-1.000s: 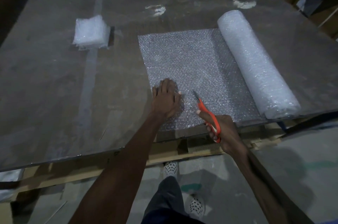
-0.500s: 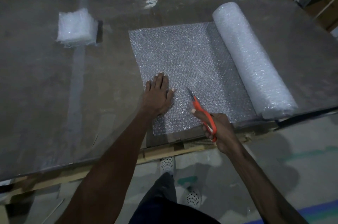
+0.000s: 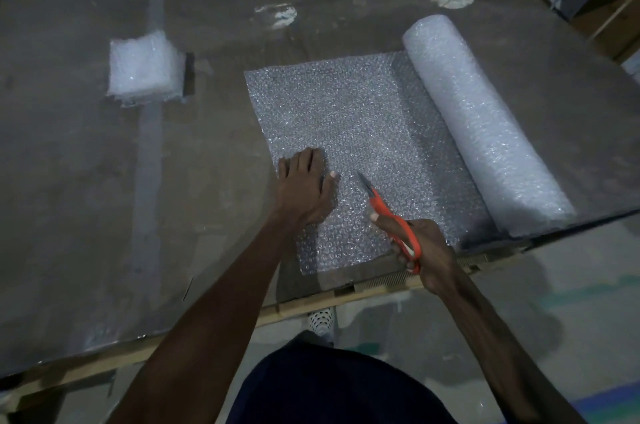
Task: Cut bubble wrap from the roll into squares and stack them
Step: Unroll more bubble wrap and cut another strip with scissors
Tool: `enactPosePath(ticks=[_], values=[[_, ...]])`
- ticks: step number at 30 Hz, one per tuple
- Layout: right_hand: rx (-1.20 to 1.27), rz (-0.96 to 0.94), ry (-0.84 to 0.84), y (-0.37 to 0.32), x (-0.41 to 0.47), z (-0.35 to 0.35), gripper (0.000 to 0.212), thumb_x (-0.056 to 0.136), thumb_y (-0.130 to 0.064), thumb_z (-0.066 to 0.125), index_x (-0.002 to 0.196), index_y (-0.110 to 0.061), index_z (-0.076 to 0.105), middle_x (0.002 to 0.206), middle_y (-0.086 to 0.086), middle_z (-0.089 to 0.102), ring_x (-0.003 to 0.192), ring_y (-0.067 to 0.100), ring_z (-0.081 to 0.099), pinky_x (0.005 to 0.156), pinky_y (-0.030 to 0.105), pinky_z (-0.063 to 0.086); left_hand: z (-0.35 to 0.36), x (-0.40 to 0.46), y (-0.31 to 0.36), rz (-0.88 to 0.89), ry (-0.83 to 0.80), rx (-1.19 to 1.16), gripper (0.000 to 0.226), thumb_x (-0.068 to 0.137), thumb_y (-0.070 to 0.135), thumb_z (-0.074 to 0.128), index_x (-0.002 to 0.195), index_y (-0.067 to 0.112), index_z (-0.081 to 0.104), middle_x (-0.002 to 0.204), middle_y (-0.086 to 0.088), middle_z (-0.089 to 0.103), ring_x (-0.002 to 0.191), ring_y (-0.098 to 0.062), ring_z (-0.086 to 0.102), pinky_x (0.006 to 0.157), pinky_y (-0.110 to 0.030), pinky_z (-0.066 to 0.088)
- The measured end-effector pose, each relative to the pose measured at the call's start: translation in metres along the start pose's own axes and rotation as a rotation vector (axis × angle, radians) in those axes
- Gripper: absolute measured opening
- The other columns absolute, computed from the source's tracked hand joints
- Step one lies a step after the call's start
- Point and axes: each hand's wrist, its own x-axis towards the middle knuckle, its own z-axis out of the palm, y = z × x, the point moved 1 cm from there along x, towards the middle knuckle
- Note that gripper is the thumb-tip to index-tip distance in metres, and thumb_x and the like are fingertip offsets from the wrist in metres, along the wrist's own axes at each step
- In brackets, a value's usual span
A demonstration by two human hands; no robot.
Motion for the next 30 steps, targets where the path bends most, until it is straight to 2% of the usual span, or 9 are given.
enactPosePath(ticks=[3,6,8,12,17,25,30], values=[[-0.002,0.007,0.018,-0.005,0.003,0.002,0.039,0.072,-0.04,0.09,0.066,-0.01,0.066,0.054,0.008,0.052,0.039,0.015,0.038,0.039,0.02,0.028,-0.003,0.019,-0.007,-0.02,0.016,-0.009,0.074,0.096,0.053,0.014,0.149,0.005,0.036,0.152,-0.018,0.038,0.141,-0.034,0.032,0.117,-0.054,0.015],[-0.001,0.0,0.017,-0.007,0.004,0.005,0.04,0.072,-0.039,0.09,0.064,-0.008,0.066,0.053,0.009,0.051,0.038,0.015,0.037,0.039,0.02,0.029,0.001,0.036,-0.017,-0.033,-0.073,-0.023,0.075,0.097,0.051,0.014,0.156,0.006,0.022,0.164,-0.016,0.016,0.153,-0.032,0.008,0.121,-0.051,0.001],[0.006,-0.002,0.019,-0.007,0.005,0.007,0.038,0.073,-0.035,0.09,0.061,-0.009,0.065,0.052,0.01,0.05,0.037,0.015,0.036,0.038,0.018,0.028,0.004,0.041,-0.022,-0.029,-0.113,-0.031,0.077,0.096,0.052,0.013,0.157,0.006,0.017,0.166,-0.015,0.01,0.153,-0.031,0.003,0.122,-0.05,0.0],[0.025,0.001,0.018,-0.006,0.005,0.008,0.037,0.075,-0.032,0.089,0.049,-0.018,0.066,0.049,0.007,0.05,0.037,0.014,0.035,0.039,0.019,0.026,0.009,0.04,-0.025,-0.03,-0.11,-0.045,0.078,0.097,0.054,0.01,0.158,0.006,0.014,0.167,-0.015,0.006,0.154,-0.031,0.001,0.123,-0.048,-0.001],[0.046,0.021,0.029,-0.009,0.006,0.012,0.037,0.076,-0.035,0.088,0.059,-0.013,0.063,0.05,0.007,0.052,0.035,0.013,0.037,0.037,0.019,0.027,0.01,0.04,-0.026,-0.036,-0.109,-0.028,0.078,0.097,0.055,0.01,0.159,0.007,0.013,0.167,-0.014,0.006,0.154,-0.03,0.001,0.123,-0.048,-0.001],[0.03,-0.026,0.001,-0.011,0.01,0.01,0.043,0.077,-0.031,0.087,0.051,-0.013,0.058,0.047,0.008,0.049,0.033,0.013,0.037,0.037,0.018,0.029,0.011,0.04,-0.026,-0.037,-0.108,-0.033,0.068,0.105,0.048,0.021,0.159,0.009,0.011,0.167,-0.011,0.003,0.154,-0.027,-0.003,0.122,-0.046,-0.004],[0.028,-0.018,-0.008,-0.01,0.011,0.01,0.039,0.077,-0.033,0.087,0.056,-0.014,0.061,0.048,0.005,0.05,0.034,0.012,0.037,0.037,0.018,0.029,0.01,0.039,-0.025,-0.039,-0.105,-0.041,0.072,0.101,0.051,0.016,0.159,0.009,0.012,0.167,-0.011,0.004,0.154,-0.026,-0.002,0.123,-0.046,-0.003]])
